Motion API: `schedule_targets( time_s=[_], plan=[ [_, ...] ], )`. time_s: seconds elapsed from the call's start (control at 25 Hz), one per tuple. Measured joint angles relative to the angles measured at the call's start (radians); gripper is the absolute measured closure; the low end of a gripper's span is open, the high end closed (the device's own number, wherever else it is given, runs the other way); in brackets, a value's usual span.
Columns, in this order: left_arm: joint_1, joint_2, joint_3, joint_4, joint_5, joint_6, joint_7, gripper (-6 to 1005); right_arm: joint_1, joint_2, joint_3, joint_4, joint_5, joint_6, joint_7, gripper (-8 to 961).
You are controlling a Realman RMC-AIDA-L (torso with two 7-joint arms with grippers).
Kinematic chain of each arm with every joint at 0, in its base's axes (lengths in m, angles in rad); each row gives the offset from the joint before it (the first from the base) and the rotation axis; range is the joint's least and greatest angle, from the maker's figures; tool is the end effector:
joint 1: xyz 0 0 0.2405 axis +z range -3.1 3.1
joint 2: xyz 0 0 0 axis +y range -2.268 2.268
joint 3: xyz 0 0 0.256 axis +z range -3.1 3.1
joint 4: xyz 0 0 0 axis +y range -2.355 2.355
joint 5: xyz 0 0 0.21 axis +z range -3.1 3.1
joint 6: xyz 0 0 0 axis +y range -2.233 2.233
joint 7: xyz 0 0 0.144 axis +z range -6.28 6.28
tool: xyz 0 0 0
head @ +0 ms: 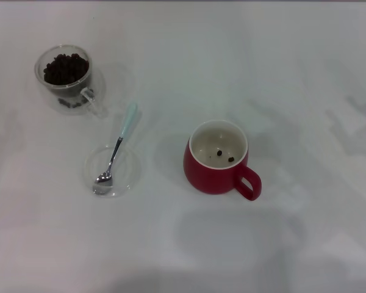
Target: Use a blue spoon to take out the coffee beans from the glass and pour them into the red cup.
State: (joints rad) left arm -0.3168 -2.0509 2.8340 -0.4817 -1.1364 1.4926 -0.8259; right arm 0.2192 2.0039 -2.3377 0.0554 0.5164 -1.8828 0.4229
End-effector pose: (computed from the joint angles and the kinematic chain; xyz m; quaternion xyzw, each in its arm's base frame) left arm -0.4083 0.2489 0.0951 -0.7120 -0.2726 -0.2904 0.5783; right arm 0.3407 0.2050 0.0359 -0.7374 0.1166 0.4415 0.4977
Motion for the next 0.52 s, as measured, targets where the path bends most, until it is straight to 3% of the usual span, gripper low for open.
schedule_targets(
  time_s=[0.52],
  plan=[
    [0.045, 0.006, -0.002, -0.003, -0.084, -0.032, 0.083, 626, -0.036, 0.004, 0.0, -0.042, 0.0, -0.012, -0.028, 408]
  ],
)
